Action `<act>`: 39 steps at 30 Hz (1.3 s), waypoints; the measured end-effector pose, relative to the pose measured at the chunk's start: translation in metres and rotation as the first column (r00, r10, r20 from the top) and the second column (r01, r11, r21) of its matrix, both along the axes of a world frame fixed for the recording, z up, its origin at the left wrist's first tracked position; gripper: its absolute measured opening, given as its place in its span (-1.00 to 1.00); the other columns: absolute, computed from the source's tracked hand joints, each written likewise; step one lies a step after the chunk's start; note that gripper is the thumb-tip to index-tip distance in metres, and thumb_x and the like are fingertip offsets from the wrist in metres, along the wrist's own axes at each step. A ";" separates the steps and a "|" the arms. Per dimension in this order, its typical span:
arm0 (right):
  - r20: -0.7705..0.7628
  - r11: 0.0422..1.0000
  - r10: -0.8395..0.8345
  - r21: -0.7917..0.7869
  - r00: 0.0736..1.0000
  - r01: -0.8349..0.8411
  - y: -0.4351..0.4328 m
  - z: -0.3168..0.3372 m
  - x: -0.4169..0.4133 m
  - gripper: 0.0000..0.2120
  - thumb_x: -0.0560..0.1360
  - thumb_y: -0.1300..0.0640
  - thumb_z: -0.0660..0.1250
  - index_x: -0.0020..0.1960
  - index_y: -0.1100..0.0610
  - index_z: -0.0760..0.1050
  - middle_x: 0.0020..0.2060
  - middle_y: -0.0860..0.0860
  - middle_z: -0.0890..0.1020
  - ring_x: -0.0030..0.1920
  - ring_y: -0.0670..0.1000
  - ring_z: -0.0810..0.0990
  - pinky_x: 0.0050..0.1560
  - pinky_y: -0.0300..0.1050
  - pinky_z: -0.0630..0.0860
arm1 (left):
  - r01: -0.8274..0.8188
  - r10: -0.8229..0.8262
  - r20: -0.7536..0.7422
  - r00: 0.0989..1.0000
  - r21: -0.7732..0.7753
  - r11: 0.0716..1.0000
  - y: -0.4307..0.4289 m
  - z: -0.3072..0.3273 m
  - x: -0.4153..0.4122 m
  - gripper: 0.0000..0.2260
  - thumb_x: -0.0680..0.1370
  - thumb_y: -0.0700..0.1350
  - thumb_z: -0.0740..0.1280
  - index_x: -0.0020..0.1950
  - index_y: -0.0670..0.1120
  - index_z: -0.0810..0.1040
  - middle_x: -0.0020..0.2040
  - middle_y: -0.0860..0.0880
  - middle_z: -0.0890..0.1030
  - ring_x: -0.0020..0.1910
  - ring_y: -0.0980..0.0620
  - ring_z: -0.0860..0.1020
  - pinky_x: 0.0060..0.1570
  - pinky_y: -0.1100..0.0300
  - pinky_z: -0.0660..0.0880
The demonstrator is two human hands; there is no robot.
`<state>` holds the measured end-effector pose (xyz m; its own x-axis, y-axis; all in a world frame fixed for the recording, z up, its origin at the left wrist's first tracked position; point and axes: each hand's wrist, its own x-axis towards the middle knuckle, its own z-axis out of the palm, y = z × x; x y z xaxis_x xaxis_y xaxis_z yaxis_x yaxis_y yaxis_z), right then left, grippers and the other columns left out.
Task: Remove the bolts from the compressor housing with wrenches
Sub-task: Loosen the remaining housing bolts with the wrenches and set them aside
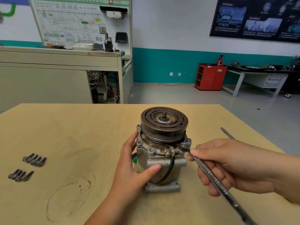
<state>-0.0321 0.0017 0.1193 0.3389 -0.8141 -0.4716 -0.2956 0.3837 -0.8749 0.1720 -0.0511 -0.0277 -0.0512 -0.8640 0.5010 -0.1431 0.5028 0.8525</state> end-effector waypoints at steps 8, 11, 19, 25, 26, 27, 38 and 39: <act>-0.790 0.886 0.169 -0.141 0.590 -0.442 -0.046 0.034 -0.032 -0.52 0.20 -0.38 0.21 -0.24 0.01 0.58 -0.47 -0.11 0.57 -0.44 -0.18 0.52 -0.23 -0.26 0.45 | -0.002 0.002 0.003 1.000 0.010 1.000 0.000 0.000 0.001 -0.27 0.24 0.26 0.47 0.33 0.49 0.20 0.37 0.31 0.37 0.37 0.25 0.35 0.24 0.44 0.34; -0.832 0.785 0.049 -0.311 0.553 -0.536 -0.063 0.034 -0.038 -0.57 0.18 -0.40 0.16 -0.20 -0.15 0.58 -0.31 -0.18 0.60 -0.26 -0.23 0.53 -0.20 -0.33 0.40 | -0.005 0.005 0.007 1.000 0.018 1.000 0.001 0.000 0.000 -0.27 0.24 0.27 0.47 0.32 0.51 0.20 0.37 0.31 0.37 0.38 0.25 0.35 0.23 0.42 0.33; -0.549 0.878 0.372 -0.054 0.748 -0.476 -0.063 0.024 -0.075 -0.79 0.40 -0.11 0.29 -0.14 0.01 0.55 -0.24 0.00 0.67 -0.16 -0.01 0.67 -0.14 -0.21 0.55 | -0.015 0.014 0.009 1.000 0.033 0.999 0.002 0.001 0.000 -0.27 0.22 0.27 0.46 0.31 0.52 0.19 0.36 0.33 0.37 0.36 0.31 0.34 0.21 0.50 0.32; -0.218 0.947 0.314 0.004 0.924 -0.321 -0.031 0.008 -0.057 -0.70 0.50 -0.04 0.29 -0.08 0.21 0.38 -0.22 0.19 0.68 -0.28 0.10 0.69 -0.23 -0.14 0.59 | -0.009 0.009 -0.002 1.000 0.036 0.999 0.002 0.002 0.000 -0.24 0.22 0.24 0.47 0.36 0.37 0.23 0.37 0.25 0.39 0.36 0.26 0.36 0.26 0.41 0.35; -0.129 0.965 0.262 0.004 0.956 -0.264 -0.023 0.004 -0.047 -0.71 0.49 -0.02 0.32 -0.09 0.22 0.38 -0.23 0.22 0.68 -0.35 0.08 0.67 -0.27 -0.14 0.58 | -0.008 0.008 -0.004 1.000 0.037 0.999 0.002 0.002 -0.001 -0.24 0.23 0.23 0.47 0.37 0.35 0.24 0.37 0.26 0.39 0.36 0.26 0.36 0.25 0.41 0.35; -0.039 0.980 0.197 0.004 0.980 -0.197 -0.014 0.001 -0.037 -0.73 0.46 0.01 0.34 -0.11 0.23 0.40 -0.26 0.25 0.67 -0.42 0.07 0.65 -0.33 -0.15 0.58 | -0.008 0.009 -0.005 1.000 0.035 0.999 0.002 0.002 -0.001 -0.24 0.23 0.23 0.47 0.37 0.34 0.24 0.36 0.27 0.39 0.36 0.27 0.36 0.25 0.41 0.35; 0.067 0.999 0.036 0.020 0.997 -0.038 -0.001 -0.004 -0.003 -0.69 0.33 -0.01 0.26 -0.06 0.21 0.45 -0.51 0.13 0.57 -0.65 -0.04 0.47 -0.48 -0.18 0.50 | -0.019 0.018 0.010 1.000 0.036 0.999 0.002 0.002 0.000 -0.24 0.24 0.23 0.47 0.39 0.30 0.24 0.38 0.22 0.39 0.37 0.22 0.37 0.31 0.21 0.35; -0.038 0.992 0.128 0.006 0.991 -0.128 -0.005 0.000 -0.008 -0.69 0.35 -0.05 0.25 -0.08 0.18 0.45 -0.51 0.09 0.58 -0.63 -0.05 0.48 -0.47 -0.19 0.48 | -0.017 0.017 0.009 1.000 0.038 0.999 0.002 0.002 0.000 -0.24 0.24 0.23 0.47 0.39 0.30 0.24 0.38 0.22 0.39 0.37 0.23 0.37 0.32 0.21 0.35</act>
